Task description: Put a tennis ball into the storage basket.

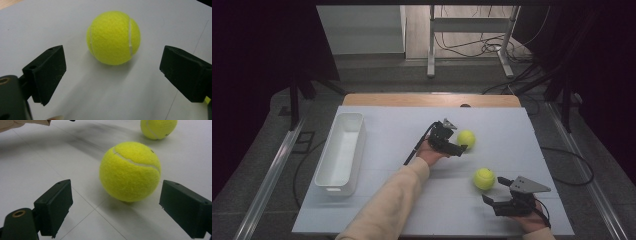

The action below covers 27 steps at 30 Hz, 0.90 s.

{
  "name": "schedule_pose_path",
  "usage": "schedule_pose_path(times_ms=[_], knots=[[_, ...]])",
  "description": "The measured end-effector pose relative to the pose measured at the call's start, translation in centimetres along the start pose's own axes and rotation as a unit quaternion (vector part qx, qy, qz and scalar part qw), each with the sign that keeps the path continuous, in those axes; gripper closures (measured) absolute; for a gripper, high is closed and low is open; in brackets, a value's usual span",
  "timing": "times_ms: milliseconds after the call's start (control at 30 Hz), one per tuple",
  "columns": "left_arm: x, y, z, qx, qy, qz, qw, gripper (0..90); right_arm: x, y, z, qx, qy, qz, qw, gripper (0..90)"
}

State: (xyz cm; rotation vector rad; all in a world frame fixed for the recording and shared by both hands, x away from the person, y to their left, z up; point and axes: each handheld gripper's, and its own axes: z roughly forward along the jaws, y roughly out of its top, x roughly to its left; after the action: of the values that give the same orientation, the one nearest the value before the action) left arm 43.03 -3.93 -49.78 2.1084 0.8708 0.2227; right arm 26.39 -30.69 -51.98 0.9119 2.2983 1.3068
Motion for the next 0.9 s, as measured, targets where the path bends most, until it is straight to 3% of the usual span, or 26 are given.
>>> schedule_pose_path(times_ms=[200, 467, 533, 900], knots=[[0.0, 0.5, 0.9, 0.01, 0.003, 0.008, 0.9999, 7.7, 0.0, 0.0, 0.0, 0.0, 0.001, 0.0, 1.0, 11.9], [0.3, 0.7, 1.7, 0.013, 0.003, 0.0, 0.9999, 7.7, -0.1, 0.0, 0.0, 0.0, 0.001, 0.0, 1.0, 11.9], [0.4, 0.8, 1.9, 0.008, -0.003, -0.01, 0.9999, 7.7, -0.1, 0.0, 0.0, 0.0, 0.001, 0.0, 1.0, 11.9], [0.1, 1.5, 2.7, 0.016, 0.005, -0.001, 0.9999, 7.7, -0.1, 0.0, 0.0, 0.0, 0.001, -0.001, 1.0, 11.9]])
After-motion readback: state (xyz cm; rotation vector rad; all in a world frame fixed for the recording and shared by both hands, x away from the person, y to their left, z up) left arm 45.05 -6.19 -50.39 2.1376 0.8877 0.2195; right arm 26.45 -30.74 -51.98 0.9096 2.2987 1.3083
